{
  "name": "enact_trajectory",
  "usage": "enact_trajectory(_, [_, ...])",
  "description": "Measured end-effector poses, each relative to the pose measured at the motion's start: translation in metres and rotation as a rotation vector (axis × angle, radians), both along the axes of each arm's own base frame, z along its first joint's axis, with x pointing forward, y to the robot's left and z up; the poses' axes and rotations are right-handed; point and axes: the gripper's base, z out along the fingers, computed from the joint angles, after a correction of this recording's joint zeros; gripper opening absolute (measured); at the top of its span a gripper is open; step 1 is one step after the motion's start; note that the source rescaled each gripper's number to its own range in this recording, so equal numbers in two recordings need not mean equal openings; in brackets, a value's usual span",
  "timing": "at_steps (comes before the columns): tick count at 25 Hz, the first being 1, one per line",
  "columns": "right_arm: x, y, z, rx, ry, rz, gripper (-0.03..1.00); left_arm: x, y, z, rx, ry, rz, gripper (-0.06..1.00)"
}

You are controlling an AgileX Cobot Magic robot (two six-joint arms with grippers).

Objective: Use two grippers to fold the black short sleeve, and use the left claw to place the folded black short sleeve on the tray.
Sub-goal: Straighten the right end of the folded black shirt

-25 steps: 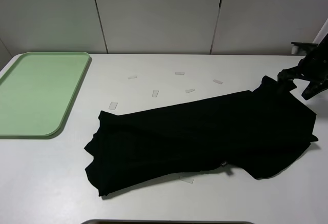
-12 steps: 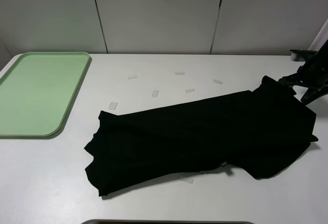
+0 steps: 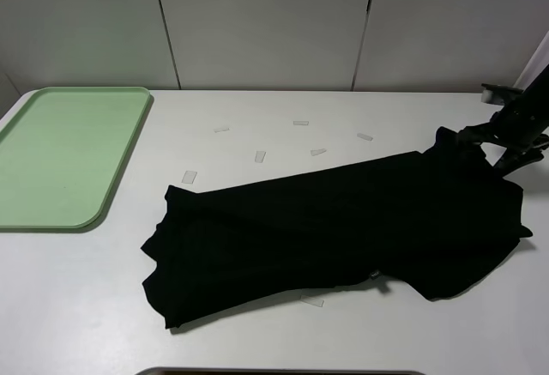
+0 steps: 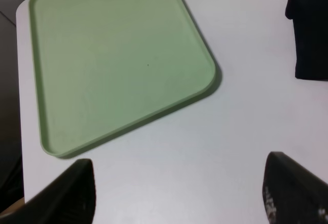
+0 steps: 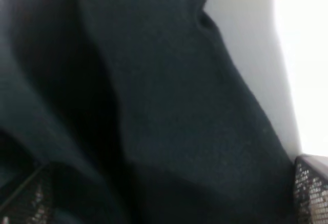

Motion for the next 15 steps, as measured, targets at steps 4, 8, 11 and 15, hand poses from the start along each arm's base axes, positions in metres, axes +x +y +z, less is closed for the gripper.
enact_trajectory(4, [0.0012,0.0053,0.0004,0.020,-0.002,-0.001,1.00,0.0000,0.0000,0.0000,0.000,0.000,0.000,0.66])
enact_trajectory(8, [-0.0008,0.0069,0.0008,0.038,0.020,-0.003,1.00,0.0000,0.0000,0.0000,0.000,0.000,0.000,0.66])
enact_trajectory(11, [-0.0031,0.0074,0.0009,0.045,0.055,-0.034,0.88,0.0000,0.0000,0.0000,0.000,0.000,0.000,0.66])
enact_trajectory(15, [-0.0046,0.0048,0.0002,0.016,0.083,-0.083,0.39,0.0000,0.0000,0.0000,0.000,0.000,0.000,0.66])
